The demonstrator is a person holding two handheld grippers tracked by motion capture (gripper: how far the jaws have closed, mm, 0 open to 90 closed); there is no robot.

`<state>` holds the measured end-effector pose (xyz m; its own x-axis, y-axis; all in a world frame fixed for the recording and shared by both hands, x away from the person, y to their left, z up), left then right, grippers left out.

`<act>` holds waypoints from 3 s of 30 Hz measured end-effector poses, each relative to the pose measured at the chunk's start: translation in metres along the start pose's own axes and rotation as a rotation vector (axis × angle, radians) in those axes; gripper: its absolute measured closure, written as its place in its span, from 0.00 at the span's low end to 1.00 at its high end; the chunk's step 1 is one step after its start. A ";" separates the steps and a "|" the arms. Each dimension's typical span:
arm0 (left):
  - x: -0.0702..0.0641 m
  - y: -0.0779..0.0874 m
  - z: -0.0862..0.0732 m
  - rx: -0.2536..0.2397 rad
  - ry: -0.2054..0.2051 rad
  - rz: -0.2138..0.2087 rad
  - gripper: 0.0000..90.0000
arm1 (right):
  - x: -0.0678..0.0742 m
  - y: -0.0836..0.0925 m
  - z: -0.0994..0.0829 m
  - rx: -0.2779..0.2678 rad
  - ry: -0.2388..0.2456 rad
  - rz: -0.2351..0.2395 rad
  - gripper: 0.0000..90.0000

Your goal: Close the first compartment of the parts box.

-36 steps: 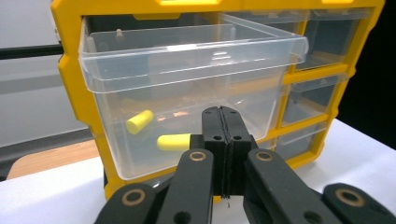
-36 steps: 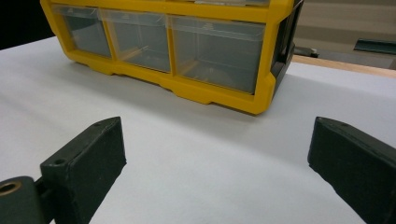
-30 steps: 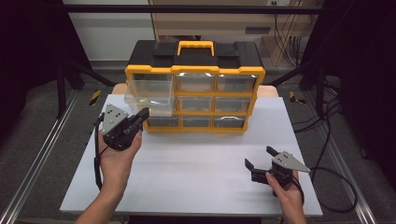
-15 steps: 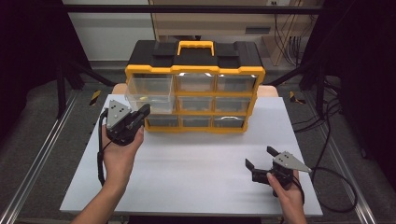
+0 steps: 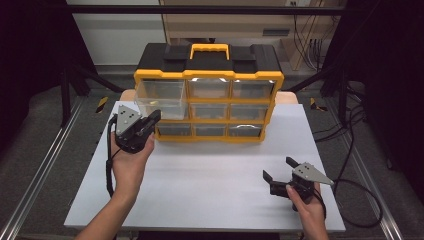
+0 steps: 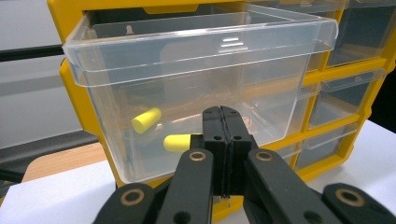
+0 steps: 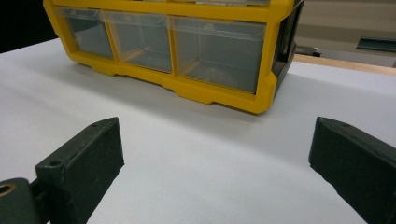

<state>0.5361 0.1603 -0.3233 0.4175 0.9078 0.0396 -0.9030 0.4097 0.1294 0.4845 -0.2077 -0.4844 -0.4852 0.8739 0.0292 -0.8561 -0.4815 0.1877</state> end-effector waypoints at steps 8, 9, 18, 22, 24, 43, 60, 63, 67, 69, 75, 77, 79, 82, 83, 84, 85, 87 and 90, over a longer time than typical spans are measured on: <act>0.005 -0.007 0.000 0.007 0.024 -0.009 1.00 | 0.000 0.001 0.000 0.007 0.009 -0.009 0.04; 0.006 -0.008 0.000 0.007 0.024 -0.010 1.00 | -0.001 0.001 -0.001 0.011 0.013 -0.012 0.04; 0.013 -0.015 0.006 0.008 0.022 -0.001 1.00 | 0.001 -0.001 -0.003 0.015 0.009 -0.008 0.04; 0.014 -0.018 0.008 0.023 0.005 0.002 1.00 | 0.002 -0.001 -0.002 0.011 0.009 -0.005 0.04; 0.015 -0.020 0.008 0.026 0.002 0.004 1.00 | 0.002 0.000 -0.002 0.011 0.008 -0.005 0.04; 0.021 -0.047 0.012 0.031 0.003 0.011 1.00 | -0.002 0.001 -0.001 0.002 -0.010 -0.013 0.04; 0.024 -0.064 0.009 0.049 -0.002 0.024 1.00 | -0.005 0.004 0.000 -0.002 -0.015 -0.030 0.04; 0.023 -0.065 0.008 0.047 -0.012 0.027 1.00 | -0.005 0.003 -0.001 0.001 -0.016 -0.030 0.04; 0.023 -0.065 0.008 0.045 -0.020 0.031 1.00 | -0.003 0.002 -0.001 0.005 -0.013 -0.024 0.04; 0.022 -0.065 0.009 0.042 -0.021 0.025 1.00 | -0.003 0.002 -0.001 0.008 -0.003 -0.020 0.04; 0.021 -0.066 0.009 0.042 -0.011 0.019 1.00 | -0.005 0.006 0.000 -0.001 -0.016 -0.032 0.04; 0.021 -0.066 0.011 0.035 -0.006 0.024 1.00 | -0.007 0.006 -0.001 0.002 -0.016 -0.035 0.04; 0.022 -0.066 0.011 0.036 -0.007 0.028 1.00 | -0.007 0.006 -0.001 0.002 -0.016 -0.035 0.04; 0.023 -0.066 0.011 0.034 -0.010 0.031 1.00 | -0.007 0.006 -0.001 -0.002 -0.020 -0.040 0.04; 0.023 -0.066 0.012 0.034 -0.011 0.031 1.00 | -0.007 0.006 -0.001 -0.002 -0.018 -0.040 0.04; 0.023 -0.066 0.012 0.034 -0.013 0.031 1.00 | -0.008 0.006 -0.001 -0.002 -0.018 -0.040 0.04; 0.024 -0.067 0.012 0.033 -0.015 0.031 1.00 | -0.008 0.006 -0.001 -0.003 -0.021 -0.038 0.04; 0.024 -0.068 0.012 0.034 -0.016 0.031 1.00 | -0.009 0.006 -0.001 -0.003 -0.023 -0.040 0.04; 0.024 -0.068 0.012 0.032 -0.015 0.032 1.00 | -0.009 0.006 -0.001 -0.002 -0.019 -0.036 0.04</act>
<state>0.6090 0.1530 -0.3188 0.3898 0.9190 0.0593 -0.9125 0.3768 0.1593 0.4836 -0.2180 -0.4849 -0.4505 0.8918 0.0409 -0.8733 -0.4497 0.1872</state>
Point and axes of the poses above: each handheld gripper's, and its own axes: y roughly backward along the jaws, z roughly out of its top, x roughly to its left, the point moved 8 cm from there along -y, roughly forward along the jaws, and after that the axes turned 6 degrees about -x, right-handed, at the moved point
